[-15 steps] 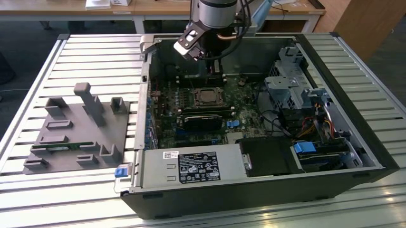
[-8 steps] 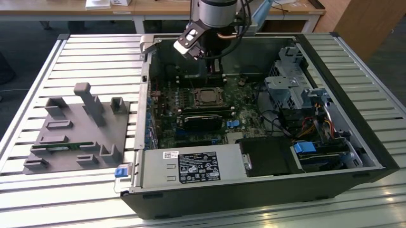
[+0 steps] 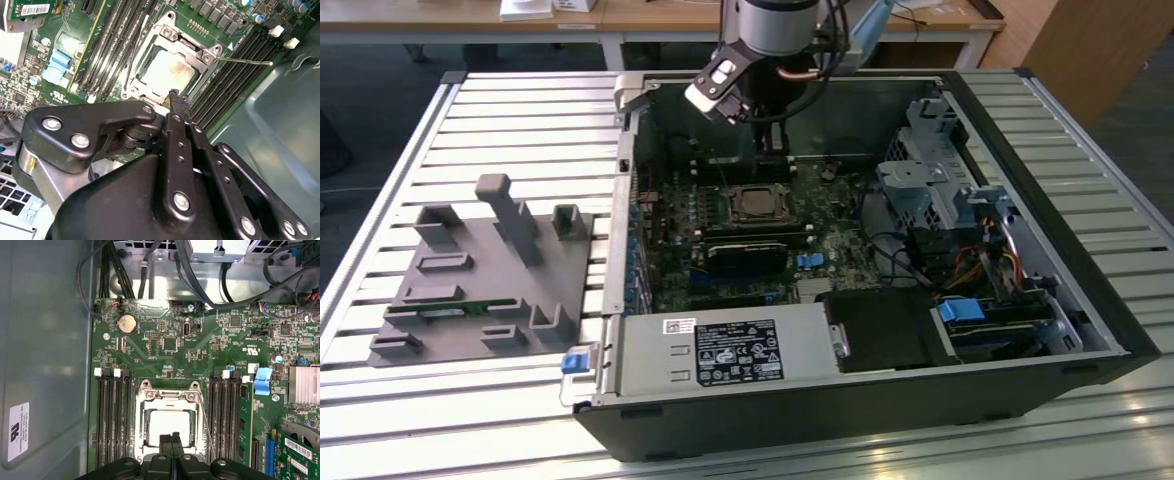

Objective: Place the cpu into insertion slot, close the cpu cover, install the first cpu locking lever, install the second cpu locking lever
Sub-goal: 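Install the first cpu locking lever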

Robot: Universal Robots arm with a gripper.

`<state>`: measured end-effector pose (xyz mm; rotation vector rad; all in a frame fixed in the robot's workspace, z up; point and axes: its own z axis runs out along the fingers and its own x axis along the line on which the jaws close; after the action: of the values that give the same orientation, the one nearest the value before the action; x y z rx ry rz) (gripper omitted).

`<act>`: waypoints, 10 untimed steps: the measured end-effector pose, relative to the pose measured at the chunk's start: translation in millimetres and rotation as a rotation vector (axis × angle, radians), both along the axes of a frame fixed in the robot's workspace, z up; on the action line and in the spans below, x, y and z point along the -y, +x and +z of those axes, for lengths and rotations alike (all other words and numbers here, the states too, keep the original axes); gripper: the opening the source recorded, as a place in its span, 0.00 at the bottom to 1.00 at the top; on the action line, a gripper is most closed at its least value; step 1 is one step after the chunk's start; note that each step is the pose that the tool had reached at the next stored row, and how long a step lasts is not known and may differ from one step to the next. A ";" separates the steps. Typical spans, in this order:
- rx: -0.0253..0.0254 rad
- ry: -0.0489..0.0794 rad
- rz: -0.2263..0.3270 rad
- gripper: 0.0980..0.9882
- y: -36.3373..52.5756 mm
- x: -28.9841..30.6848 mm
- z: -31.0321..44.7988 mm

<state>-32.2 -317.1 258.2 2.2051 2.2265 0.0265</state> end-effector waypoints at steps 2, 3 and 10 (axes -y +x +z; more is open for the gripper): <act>0.0001 0.000 0.000 0.01 0.0 0.0 1.1; 0.0001 0.000 0.000 0.01 0.0 0.0 1.6; 0.0000 0.000 0.005 0.01 0.0 0.0 5.5</act>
<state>-32.2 -317.1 263.7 2.1996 2.2316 0.0263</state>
